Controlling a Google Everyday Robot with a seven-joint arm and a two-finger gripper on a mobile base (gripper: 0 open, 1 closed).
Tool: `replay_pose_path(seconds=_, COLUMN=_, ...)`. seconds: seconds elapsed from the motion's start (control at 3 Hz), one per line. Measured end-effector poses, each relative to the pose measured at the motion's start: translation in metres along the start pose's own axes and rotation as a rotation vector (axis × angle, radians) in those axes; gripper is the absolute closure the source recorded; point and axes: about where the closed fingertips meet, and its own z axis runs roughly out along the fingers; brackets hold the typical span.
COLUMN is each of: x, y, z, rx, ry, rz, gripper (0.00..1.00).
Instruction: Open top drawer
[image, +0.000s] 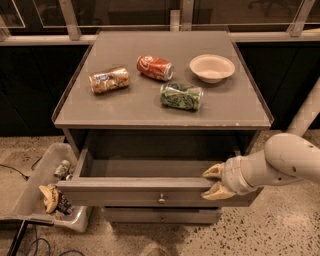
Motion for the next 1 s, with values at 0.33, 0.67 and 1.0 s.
replay_pose_path(seconds=0.33, x=0.0, y=0.0, z=0.0, rx=0.0, ry=0.0, rz=0.0, gripper=0.38)
replay_pose_path(seconds=0.67, x=0.0, y=0.0, z=0.0, rx=0.0, ry=0.0, rz=0.0, gripper=0.61)
replay_pose_path(seconds=1.0, x=0.009, y=0.026, z=-0.006, rx=0.004, ry=0.003, rz=0.012, gripper=0.84)
